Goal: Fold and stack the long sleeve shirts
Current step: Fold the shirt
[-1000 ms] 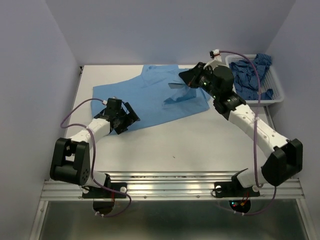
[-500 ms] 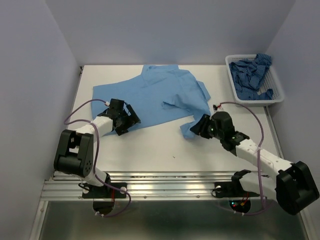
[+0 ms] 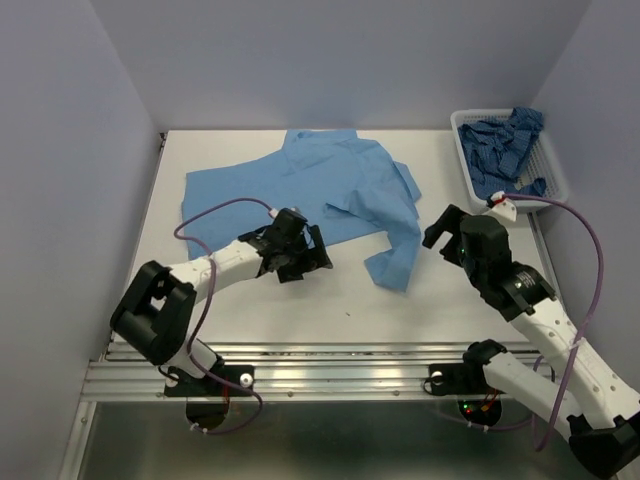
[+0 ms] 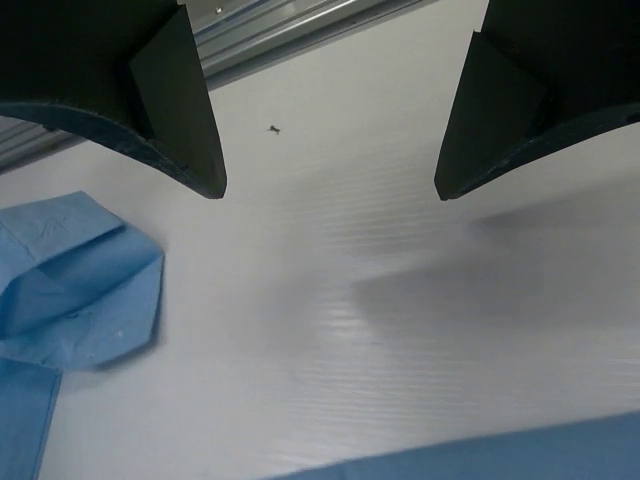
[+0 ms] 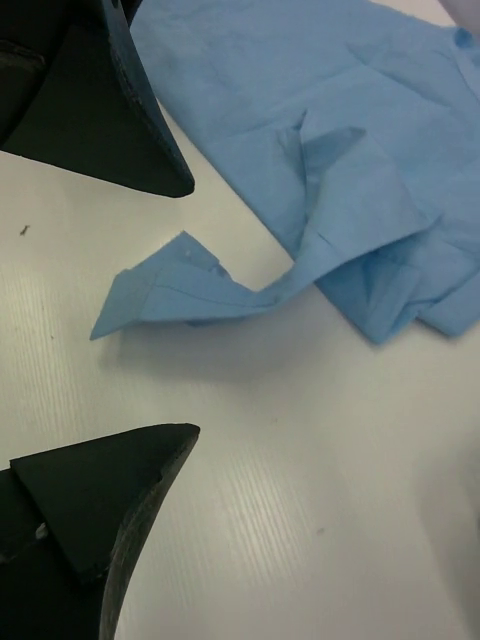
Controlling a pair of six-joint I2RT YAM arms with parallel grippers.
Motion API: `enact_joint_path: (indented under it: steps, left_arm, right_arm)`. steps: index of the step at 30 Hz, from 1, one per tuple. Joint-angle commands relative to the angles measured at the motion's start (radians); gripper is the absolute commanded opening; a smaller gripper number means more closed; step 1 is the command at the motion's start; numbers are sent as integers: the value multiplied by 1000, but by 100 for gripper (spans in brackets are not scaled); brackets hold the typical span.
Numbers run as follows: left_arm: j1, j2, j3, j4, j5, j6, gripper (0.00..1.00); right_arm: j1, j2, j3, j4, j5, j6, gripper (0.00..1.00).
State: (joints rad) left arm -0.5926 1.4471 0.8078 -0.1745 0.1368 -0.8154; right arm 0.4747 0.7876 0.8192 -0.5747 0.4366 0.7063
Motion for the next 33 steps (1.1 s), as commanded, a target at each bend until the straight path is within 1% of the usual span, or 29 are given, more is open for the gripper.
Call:
enact_joint_path:
  steps: [1,2,3,4,5,6,7,8,9,10,11,12,14,15,19,20,21,22,23,26,27,28,29,31,32,33]
  left_arm:
    - [-142,110,154,20,-55,-62,99]
    - [-160,146,189,23,-60,-53,99]
    - [-179,226,268,27,-59,-38,99]
    - [-196,266,316,23,-66,-19,99]
    - [-226,310,414,0,-69,8,99]
    - [-242,391,465,-16,-68,27,99]
    - [-259,429,517,-35,-92,51,99]
    - [-286,506,628,-102,-115,62,99]
    - [-300,547,683,-140,-165,80,99]
    - [-326,577,782,-219,-195,100,99]
    - [-326,610,783,-220,-228,101,99]
    - [-347,659,859,-293,-255,116,99]
    - [-371,700,909,-362,-307,124,98]
    - [-375,707,909,-371,-324,122,95]
    - [-380,693,837,-362,-322,87,93]
    - [-381,688,823,-358,-319,81,88]
    - [-383,685,806,-350,-315,79,86]
    - [-389,687,800,-346,-306,76,81]
    - [-394,685,795,-341,-299,76,77]
    - [-414,693,784,-297,-269,76,61]
    - [-418,697,789,-295,-264,76,58]
    - [-421,711,791,-296,-267,73,48]
    - [-421,719,795,-298,-270,65,31]
    - [-421,727,803,-304,-292,59,16]
    - [-421,723,804,-309,-304,56,0]
    - [-423,719,806,-310,-316,56,0]
  right_arm:
    - [5,-10,34,-133,188,-48,100]
    - [5,-13,32,-128,180,-59,100]
    - [5,-13,34,-120,169,-68,100]
    - [5,-13,31,-117,144,-70,100]
    - [5,-14,29,-110,136,-73,100]
    - [5,-16,26,-108,125,-73,100]
    - [5,-17,21,-108,114,-74,100]
    - [5,-17,20,-109,114,-77,100]
    - [5,-22,20,-109,113,-79,100]
    - [5,-25,18,-108,114,-83,100]
    - [5,-31,20,-108,114,-88,100]
    - [5,-34,23,-108,119,-99,100]
    - [5,-48,26,-108,139,-117,100]
    - [5,-53,29,-108,152,-120,100]
    - [5,-73,20,-108,172,-126,100]
    - [5,-74,17,-108,172,-125,100]
    - [5,-76,12,-108,175,-123,100]
    - [5,-74,6,-108,174,-120,100]
    - [5,-74,5,-108,174,-120,100]
    - [5,-73,-3,-108,172,-111,100]
    - [5,-73,-5,-108,172,-111,100]
    - [5,-73,-5,-108,172,-110,100]
    - [5,-76,-3,-108,172,-108,100]
    - [5,-80,-3,-109,174,-108,100]
    - [5,-85,-5,-108,175,-110,100]
    - [5,-88,-5,-108,178,-110,100]
